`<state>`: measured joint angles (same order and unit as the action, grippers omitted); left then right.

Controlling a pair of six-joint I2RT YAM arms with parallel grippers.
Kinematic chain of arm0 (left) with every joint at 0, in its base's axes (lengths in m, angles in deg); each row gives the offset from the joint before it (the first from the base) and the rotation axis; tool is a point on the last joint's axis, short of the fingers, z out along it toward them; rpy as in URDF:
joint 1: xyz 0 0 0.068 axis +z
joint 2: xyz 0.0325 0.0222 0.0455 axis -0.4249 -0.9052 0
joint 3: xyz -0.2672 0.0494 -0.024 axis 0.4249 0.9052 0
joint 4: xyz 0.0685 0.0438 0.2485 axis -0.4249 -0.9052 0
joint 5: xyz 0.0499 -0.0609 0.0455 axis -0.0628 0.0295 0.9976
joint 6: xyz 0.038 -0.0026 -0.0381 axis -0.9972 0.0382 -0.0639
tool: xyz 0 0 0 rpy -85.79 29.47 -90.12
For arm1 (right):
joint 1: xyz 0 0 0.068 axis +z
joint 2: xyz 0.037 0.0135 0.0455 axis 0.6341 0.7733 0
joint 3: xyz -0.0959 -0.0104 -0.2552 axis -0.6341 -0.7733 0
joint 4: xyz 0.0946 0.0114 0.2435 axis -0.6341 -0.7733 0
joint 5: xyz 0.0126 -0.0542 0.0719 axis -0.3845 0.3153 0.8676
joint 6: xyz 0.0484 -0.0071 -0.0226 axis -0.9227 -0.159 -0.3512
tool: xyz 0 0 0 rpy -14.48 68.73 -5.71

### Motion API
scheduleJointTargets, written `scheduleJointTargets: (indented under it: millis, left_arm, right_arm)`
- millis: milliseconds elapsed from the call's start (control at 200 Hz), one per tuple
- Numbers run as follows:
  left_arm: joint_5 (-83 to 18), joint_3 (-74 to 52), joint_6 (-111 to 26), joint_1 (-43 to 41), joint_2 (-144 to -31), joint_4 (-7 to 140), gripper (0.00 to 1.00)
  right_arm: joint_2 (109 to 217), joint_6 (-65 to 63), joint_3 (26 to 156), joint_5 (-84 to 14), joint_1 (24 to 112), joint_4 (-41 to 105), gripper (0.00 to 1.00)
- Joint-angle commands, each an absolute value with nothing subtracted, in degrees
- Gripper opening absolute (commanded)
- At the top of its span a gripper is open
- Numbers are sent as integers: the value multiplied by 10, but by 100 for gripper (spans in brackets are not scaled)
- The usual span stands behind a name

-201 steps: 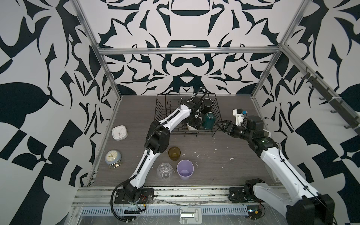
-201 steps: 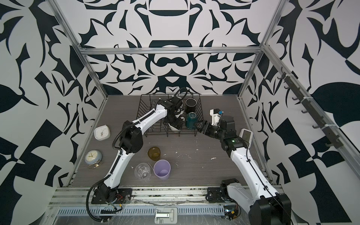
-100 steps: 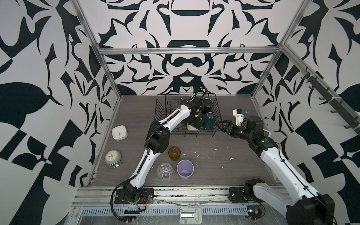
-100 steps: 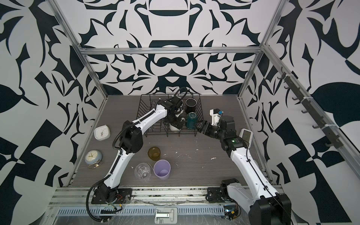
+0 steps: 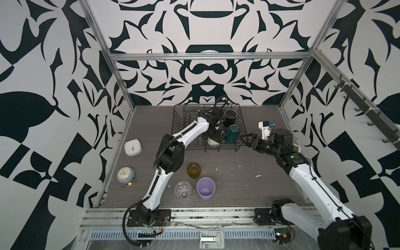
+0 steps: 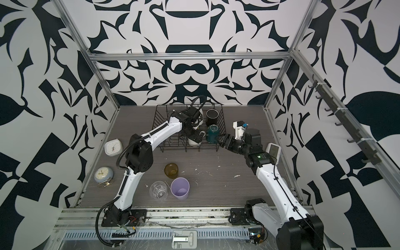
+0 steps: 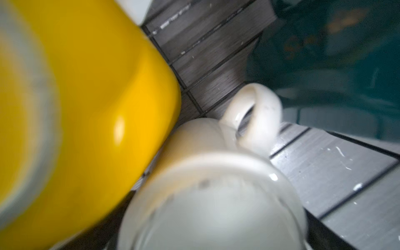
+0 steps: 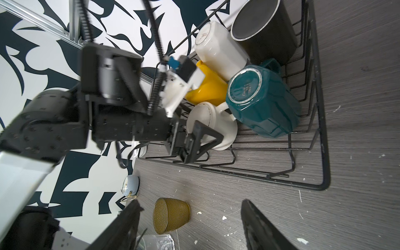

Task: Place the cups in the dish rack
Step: 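Open the left gripper to release the mug in the rack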

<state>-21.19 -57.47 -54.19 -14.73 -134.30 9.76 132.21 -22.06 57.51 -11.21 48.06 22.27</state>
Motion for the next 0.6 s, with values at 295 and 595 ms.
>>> scheduleJointTargets:
  millis: [295,595]
  left_arm:
    - [-193,-482,-522,-146,-1192,211,100]
    - [-107,-342,-513,-145,-1040,314,99]
  right_arm:
    - [1313,-194,610,-117,478,210,75]
    - [1302,-136,641,-160,478,129,73]
